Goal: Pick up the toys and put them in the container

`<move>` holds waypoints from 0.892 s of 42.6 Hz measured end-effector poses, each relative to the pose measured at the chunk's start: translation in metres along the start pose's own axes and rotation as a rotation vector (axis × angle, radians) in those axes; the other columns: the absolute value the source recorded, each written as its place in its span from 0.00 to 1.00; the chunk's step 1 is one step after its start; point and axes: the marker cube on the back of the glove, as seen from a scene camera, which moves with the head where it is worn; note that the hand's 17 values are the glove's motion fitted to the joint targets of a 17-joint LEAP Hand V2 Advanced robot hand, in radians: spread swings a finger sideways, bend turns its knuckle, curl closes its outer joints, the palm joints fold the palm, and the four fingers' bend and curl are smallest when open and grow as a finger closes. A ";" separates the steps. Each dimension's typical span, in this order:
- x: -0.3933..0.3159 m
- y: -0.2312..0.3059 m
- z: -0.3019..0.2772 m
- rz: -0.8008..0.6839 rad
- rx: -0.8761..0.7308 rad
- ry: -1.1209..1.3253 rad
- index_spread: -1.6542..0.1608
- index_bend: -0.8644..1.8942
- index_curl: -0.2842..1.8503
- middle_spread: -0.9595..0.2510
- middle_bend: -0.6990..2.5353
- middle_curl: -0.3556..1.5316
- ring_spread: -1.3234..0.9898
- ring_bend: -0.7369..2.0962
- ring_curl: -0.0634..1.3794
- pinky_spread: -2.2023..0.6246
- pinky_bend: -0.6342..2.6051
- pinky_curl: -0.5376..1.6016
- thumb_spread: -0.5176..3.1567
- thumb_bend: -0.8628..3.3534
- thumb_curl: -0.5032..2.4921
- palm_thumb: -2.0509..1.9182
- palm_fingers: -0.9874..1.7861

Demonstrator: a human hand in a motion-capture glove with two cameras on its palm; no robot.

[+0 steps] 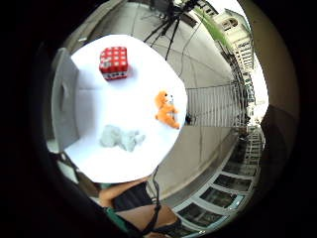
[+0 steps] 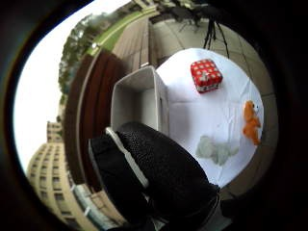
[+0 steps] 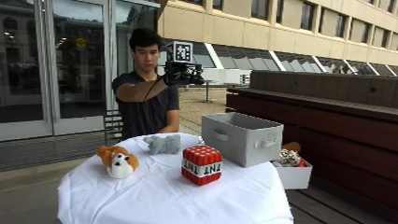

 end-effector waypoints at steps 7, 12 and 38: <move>-0.001 0.002 0.000 -0.005 -0.007 0.004 0.80 0.38 0.18 0.73 0.28 0.24 0.51 0.32 0.06 0.77 0.36 0.33 0.33 0.17 0.17 0.47 0.37; -0.005 0.008 0.000 0.018 0.015 0.017 0.78 0.38 0.20 0.72 0.28 0.26 0.49 0.32 0.08 0.77 0.37 0.35 0.37 0.17 0.17 0.47 0.35; 0.201 -0.008 0.104 0.168 -0.070 0.085 0.75 0.34 0.21 0.68 0.27 0.33 0.47 0.34 0.16 0.77 0.43 0.40 0.40 0.18 0.18 0.47 0.32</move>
